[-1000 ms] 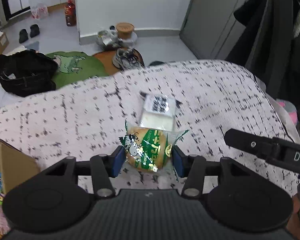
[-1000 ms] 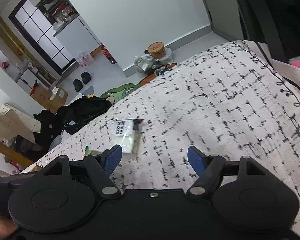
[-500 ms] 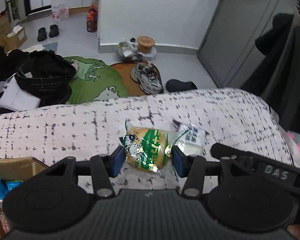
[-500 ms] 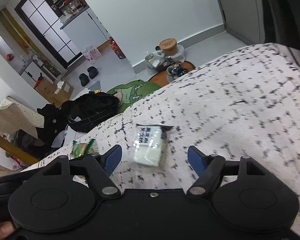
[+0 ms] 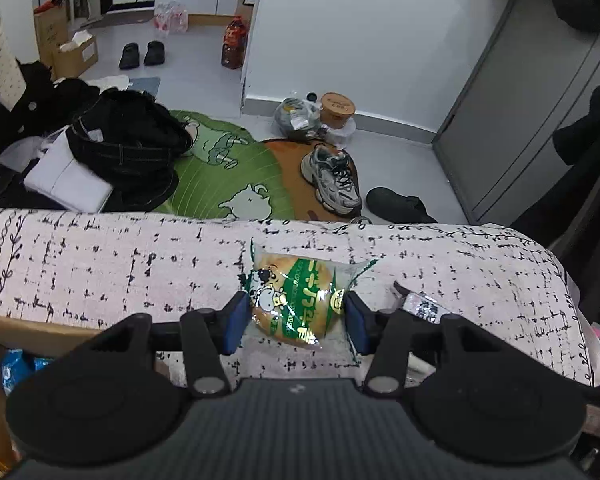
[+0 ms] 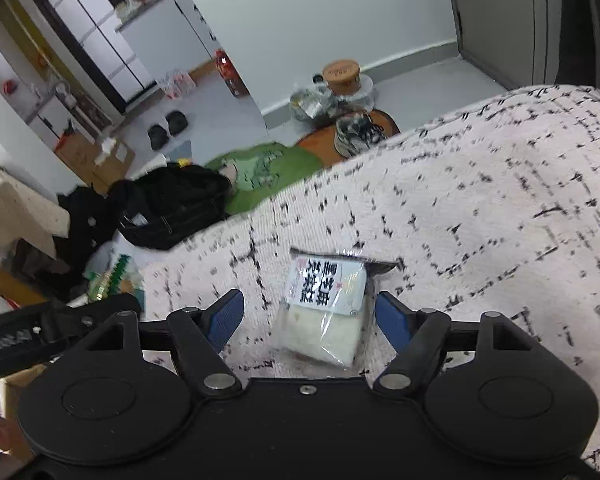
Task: Organize snacks
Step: 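Grasp the green round biscuit with the left tool while the right tool grasps the white packet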
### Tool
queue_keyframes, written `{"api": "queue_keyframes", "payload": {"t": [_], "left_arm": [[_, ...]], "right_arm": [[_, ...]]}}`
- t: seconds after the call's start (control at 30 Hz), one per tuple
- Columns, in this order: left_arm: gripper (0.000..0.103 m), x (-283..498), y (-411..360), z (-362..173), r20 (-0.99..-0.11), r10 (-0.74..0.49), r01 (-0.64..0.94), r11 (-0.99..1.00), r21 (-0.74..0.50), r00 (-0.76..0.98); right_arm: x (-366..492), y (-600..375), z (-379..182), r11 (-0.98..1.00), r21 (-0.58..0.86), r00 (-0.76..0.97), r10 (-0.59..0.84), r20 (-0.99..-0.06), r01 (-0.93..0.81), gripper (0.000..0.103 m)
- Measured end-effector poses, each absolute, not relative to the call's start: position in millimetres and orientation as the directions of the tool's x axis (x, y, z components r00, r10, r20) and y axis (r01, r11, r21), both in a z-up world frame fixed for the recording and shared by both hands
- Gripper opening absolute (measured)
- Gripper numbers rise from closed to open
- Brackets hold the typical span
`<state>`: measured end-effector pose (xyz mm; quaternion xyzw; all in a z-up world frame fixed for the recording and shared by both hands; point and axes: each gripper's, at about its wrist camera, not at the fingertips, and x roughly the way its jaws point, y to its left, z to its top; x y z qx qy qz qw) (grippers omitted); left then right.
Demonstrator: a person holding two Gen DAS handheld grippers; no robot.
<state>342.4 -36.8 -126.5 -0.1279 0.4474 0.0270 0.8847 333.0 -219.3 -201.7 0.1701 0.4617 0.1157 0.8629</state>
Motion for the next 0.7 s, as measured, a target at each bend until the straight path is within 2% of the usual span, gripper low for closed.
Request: {"api": "queue_keyframes", "payload": {"t": [0.03,0.07,0.13,0.27,0.47,0.7], "left_arm": [[0.05,343,-37,-128,-0.8,-0.065,-0.165,0.966,-0.201,0.596],[0.05,343,-37,-129,-0.801,-0.065,-0.165,0.966,-0.201,0.595],[0.05,343,-37,-133,-0.805,-0.07,-0.163,0.966,-0.202,0.589],[0.05,341,-38,-139,-0.815,-0.072,-0.168,0.965,-0.204,0.575],[0.05,336,-43,-140,-0.812,-0.095,-0.138,0.968,-0.211,0.576],[0.05,325,-58,-127,-0.803,-0.126,-0.085,0.973,-0.214,0.583]], "right_arm": [[333,-218,-206,0.92,0.389,0.537,0.344,-0.77,-0.032,0.068],[332,-216,-208,0.924,0.381,0.532,0.336,-0.778,-0.026,0.059],[329,-213,-211,0.938,0.344,0.534,0.311,-0.786,-0.039,0.047],[324,-215,-207,0.944,0.326,0.532,0.306,-0.789,-0.059,0.038],[308,-233,-197,0.935,0.352,0.542,0.311,-0.781,-0.03,0.03],[292,-255,-182,0.929,0.37,0.571,0.309,-0.761,-0.01,0.027]]}}
